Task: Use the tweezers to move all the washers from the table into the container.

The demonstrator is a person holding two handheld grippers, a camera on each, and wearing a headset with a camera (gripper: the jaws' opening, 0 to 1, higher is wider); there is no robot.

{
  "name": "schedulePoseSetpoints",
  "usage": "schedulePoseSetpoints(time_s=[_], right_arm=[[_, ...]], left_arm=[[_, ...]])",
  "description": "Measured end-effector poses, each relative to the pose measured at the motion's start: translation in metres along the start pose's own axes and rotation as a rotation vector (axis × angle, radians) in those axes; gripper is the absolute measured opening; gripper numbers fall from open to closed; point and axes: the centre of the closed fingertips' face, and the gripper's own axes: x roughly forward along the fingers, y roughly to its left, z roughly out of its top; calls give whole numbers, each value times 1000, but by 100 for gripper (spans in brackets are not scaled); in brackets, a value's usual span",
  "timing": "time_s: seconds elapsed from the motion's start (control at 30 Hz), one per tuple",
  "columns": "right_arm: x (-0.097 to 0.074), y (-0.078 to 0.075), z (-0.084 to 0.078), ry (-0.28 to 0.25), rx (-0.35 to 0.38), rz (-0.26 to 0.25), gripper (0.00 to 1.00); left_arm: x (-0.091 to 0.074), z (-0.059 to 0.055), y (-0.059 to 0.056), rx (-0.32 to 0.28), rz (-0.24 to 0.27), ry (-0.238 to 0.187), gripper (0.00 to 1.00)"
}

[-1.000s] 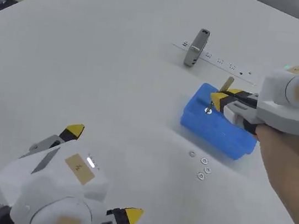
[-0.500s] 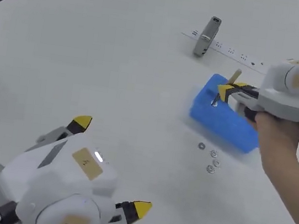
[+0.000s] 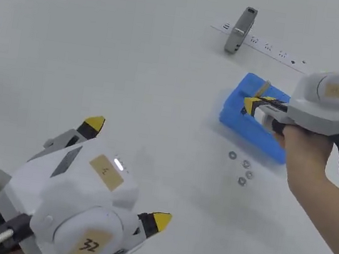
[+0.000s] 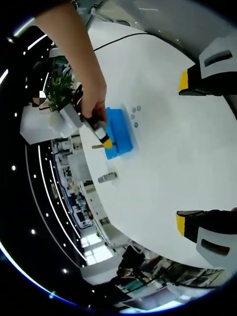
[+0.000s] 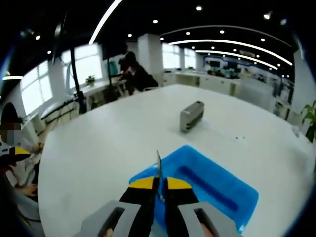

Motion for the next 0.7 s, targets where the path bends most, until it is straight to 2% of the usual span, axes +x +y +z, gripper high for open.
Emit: schedulePoseSetpoints(time_s=[0.2,0.47,0.63,0.7], right_arm=[[0,0,-1,-15,-2,-3,3],[-6,2,0,12,-10,2,4],[-24,7,15,-27,-11,11,4],[-35,12,27,-59,-31,17,4]], left_arm=[[1,-1,-1,5,-3,7,99],[0,-1,0,-2,-3,3,99],[0,0,1,-7,-4,-1,99],[-1,1,0,-3,-3,-7,99]])
